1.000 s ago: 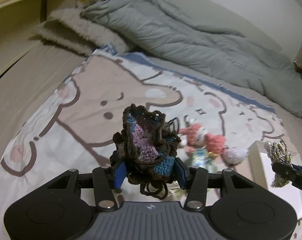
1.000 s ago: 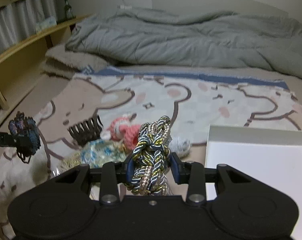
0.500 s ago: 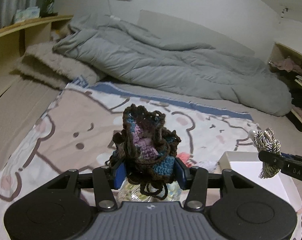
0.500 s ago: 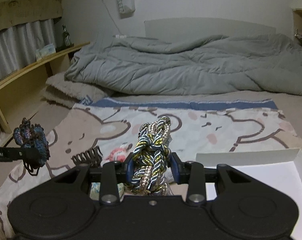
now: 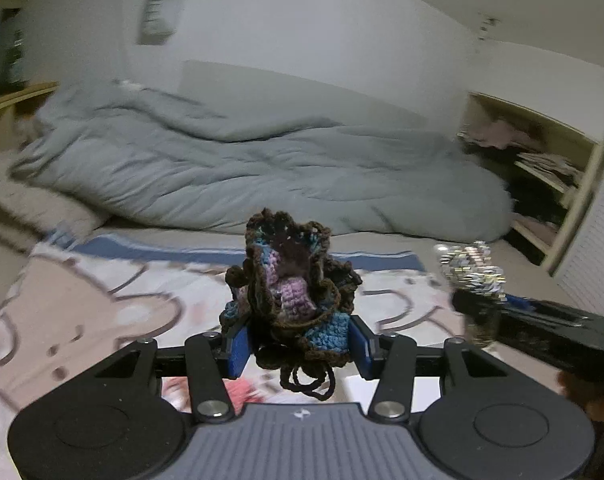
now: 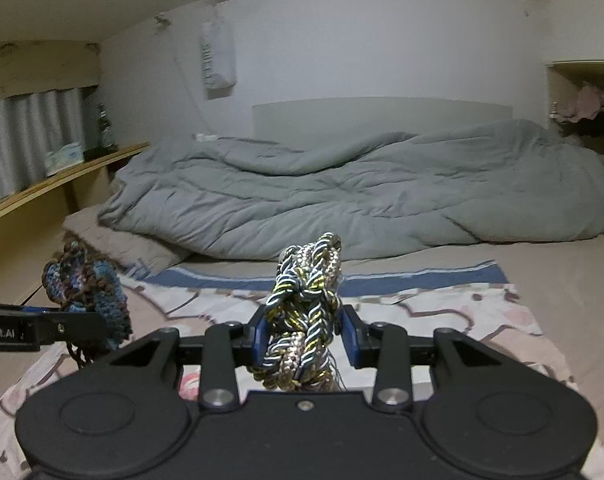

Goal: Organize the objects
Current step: 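Carry scrunchie with left tool and braided cord with right tool into white box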

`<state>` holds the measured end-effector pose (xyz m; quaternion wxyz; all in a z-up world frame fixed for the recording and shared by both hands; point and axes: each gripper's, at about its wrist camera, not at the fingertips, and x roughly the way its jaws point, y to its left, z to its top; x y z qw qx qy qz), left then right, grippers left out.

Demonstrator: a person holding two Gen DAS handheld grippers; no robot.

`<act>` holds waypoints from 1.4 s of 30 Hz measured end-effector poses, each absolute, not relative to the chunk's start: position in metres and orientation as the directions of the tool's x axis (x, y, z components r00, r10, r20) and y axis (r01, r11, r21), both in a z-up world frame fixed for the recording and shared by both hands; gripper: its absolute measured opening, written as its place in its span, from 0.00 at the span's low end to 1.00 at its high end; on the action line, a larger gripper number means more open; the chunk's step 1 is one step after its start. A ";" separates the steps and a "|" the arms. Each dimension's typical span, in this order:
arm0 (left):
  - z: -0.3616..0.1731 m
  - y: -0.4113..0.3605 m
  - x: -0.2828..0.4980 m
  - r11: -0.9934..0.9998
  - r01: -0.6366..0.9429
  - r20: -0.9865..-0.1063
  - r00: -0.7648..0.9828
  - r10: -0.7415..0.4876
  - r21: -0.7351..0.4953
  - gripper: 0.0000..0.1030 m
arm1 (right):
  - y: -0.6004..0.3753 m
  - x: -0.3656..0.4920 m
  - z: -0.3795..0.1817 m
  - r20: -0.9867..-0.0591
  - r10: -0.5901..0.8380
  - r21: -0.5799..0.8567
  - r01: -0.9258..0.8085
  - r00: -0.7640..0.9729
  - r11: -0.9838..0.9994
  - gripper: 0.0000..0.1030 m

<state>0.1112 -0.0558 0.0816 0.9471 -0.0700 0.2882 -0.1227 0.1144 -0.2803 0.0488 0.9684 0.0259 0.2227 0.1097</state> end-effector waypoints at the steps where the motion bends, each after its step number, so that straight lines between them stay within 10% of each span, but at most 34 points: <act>1: 0.083 -0.064 0.115 0.955 0.207 -0.527 0.799 -0.289 -0.210 0.49 | -0.285 0.118 0.049 -0.423 0.210 0.100 -0.185 0.881 0.978 0.37; 36: -0.077 -0.187 0.240 0.879 0.415 -0.773 0.469 -0.427 -0.234 0.54 | -0.356 0.220 -0.095 -0.729 0.141 0.142 -0.054 0.670 0.988 0.37; 42: -0.081 -0.186 0.240 0.889 0.402 -0.790 0.463 -0.403 -0.218 0.63 | -0.364 0.222 -0.101 -0.747 0.128 0.174 0.006 0.652 0.985 0.53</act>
